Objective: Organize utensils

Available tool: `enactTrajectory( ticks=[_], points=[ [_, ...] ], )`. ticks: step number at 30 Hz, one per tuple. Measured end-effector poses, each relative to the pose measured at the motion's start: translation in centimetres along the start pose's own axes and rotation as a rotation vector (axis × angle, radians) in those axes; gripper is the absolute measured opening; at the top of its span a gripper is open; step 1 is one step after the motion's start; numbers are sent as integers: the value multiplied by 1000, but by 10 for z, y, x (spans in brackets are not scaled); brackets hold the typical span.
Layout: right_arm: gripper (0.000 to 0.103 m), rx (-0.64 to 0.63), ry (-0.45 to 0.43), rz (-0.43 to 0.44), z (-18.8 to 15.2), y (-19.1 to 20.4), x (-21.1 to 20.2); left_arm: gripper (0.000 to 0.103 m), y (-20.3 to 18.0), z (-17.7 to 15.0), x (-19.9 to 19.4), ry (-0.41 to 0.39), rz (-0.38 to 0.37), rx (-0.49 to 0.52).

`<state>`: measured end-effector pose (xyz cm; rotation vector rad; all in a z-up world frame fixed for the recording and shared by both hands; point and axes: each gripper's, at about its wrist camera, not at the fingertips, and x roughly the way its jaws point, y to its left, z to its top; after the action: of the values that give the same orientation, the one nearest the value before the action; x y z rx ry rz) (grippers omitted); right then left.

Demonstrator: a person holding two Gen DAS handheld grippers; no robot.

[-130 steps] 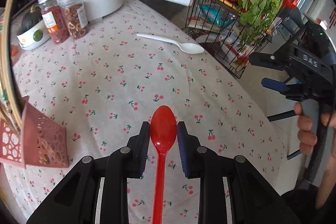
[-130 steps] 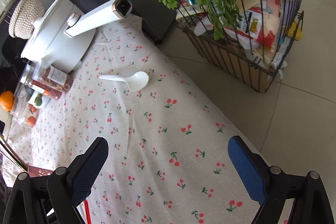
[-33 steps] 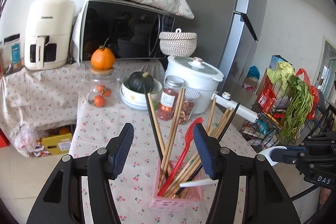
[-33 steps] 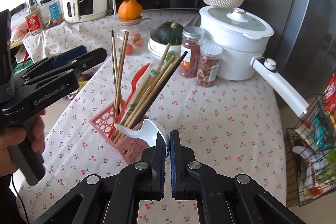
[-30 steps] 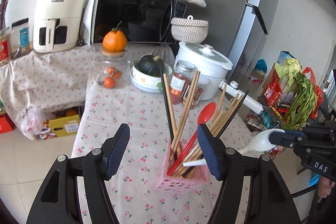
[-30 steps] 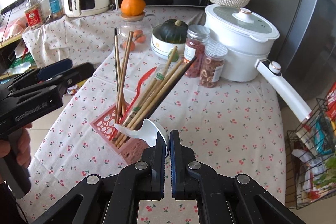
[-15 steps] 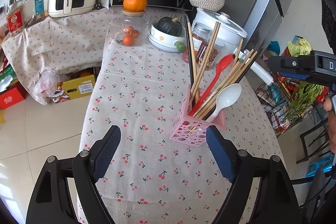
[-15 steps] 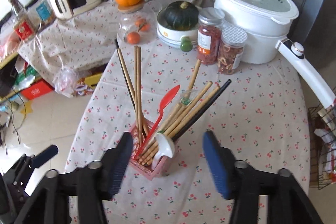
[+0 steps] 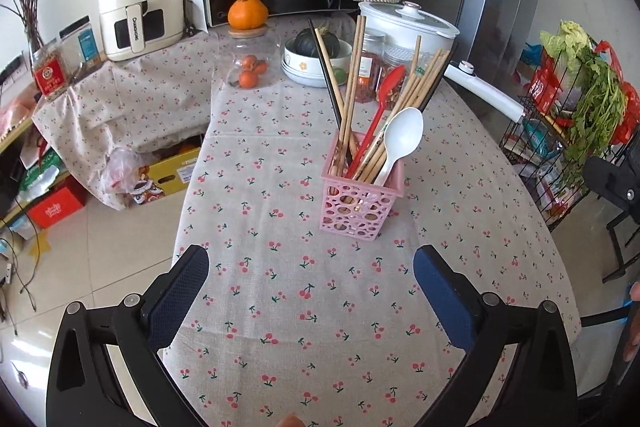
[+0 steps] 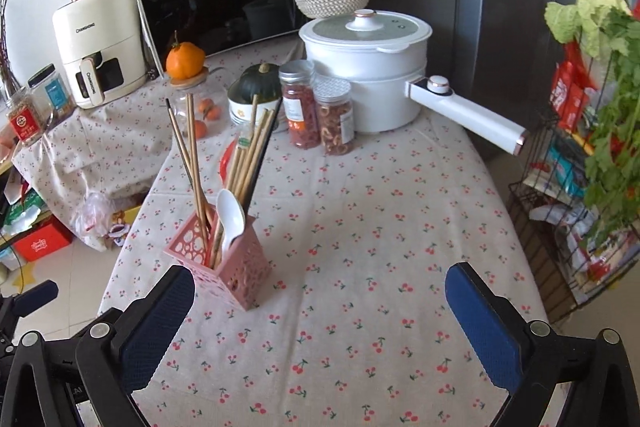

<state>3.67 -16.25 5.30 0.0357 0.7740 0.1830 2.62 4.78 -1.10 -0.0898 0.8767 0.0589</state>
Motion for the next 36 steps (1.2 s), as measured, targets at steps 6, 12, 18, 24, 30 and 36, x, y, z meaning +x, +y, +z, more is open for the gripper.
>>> enactTrajectory(
  ticks=[6, 12, 18, 24, 30, 36],
  points=[
    [103, 37, -22, -79, -28, -13, -15, 103, -14, -7, -9, 0, 33, 35],
    [103, 59, -77, -139, -43, -20, -26, 103, -23, -8, -18, -20, 29, 42],
    [103, 38, -103, -160, -50, -14, -30, 103, -33, -10, -24, -44, 31, 78],
    [103, 33, -119, -164, -49, -12, -30, 103, -34, -11, -25, -40, 29, 77],
    [103, 27, -106, -149, -49, -7, -25, 103, -30, -11, -24, -35, 26, 75],
    [103, 1, -100, -160, -50, -1, -23, 103, -27, -12, -24, -38, 25, 67]
  ],
)
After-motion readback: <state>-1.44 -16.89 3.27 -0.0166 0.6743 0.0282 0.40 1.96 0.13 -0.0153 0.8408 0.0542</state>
